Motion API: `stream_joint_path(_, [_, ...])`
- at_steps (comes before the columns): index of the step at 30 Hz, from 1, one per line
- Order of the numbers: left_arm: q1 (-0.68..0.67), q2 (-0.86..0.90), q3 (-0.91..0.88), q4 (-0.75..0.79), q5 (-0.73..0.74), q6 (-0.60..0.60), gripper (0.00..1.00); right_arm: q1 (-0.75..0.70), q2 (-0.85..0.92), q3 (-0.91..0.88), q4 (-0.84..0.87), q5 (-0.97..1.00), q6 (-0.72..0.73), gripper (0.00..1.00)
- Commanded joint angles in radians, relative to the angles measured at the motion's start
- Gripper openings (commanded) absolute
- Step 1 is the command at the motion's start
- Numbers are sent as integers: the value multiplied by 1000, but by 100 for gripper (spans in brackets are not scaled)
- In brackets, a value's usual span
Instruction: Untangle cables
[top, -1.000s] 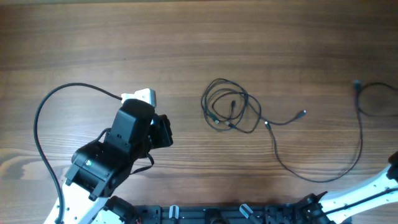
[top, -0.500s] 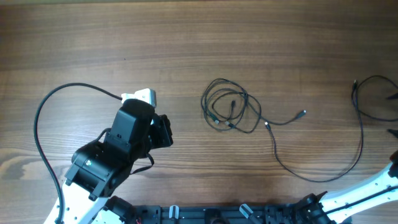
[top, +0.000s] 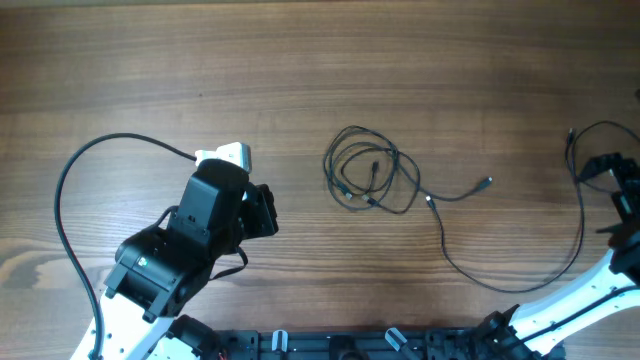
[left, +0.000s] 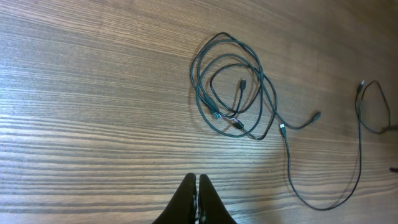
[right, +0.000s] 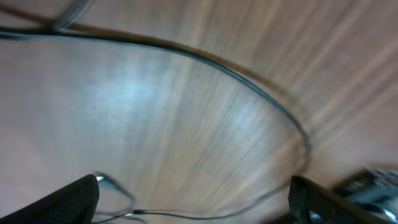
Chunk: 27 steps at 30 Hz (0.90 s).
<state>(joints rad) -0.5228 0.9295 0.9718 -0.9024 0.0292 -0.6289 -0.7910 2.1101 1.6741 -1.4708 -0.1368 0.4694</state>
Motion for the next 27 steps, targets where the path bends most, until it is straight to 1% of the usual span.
stream_joint_path(1, [-3, 6, 9, -1, 15, 23, 4, 13, -10, -41, -28, 122, 8, 100])
stream_joint_path(5, [-3, 8, 9, -1, 15, 42, 4, 12, -100, -140, 13, 128, -51, 100])
stream_joint_path(10, [-3, 8, 9, -1, 16, 69, 5, 14, -308, -346, 125, 112, -106, 100])
stream_joint_path(15, [-3, 8, 9, -10, 16, 73, 4, 14, -508, -535, 250, 53, -100, 100])
stream_joint_path(17, [-3, 8, 9, -10, 16, 73, 5, 15, -562, -591, 305, 30, -100, 100])
stream_joint_path(20, [-3, 8, 9, -18, 16, 76, 4, 15, -621, -684, 380, 32, -99, 100])
stream_joint_path(24, [-3, 8, 9, -28, 15, 76, 5, 15, -634, -801, 486, 2, -93, 100])
stream_joint_path(27, [-3, 8, 9, -31, 15, 76, 4, 15, -634, -889, 606, 6, -151, 100])
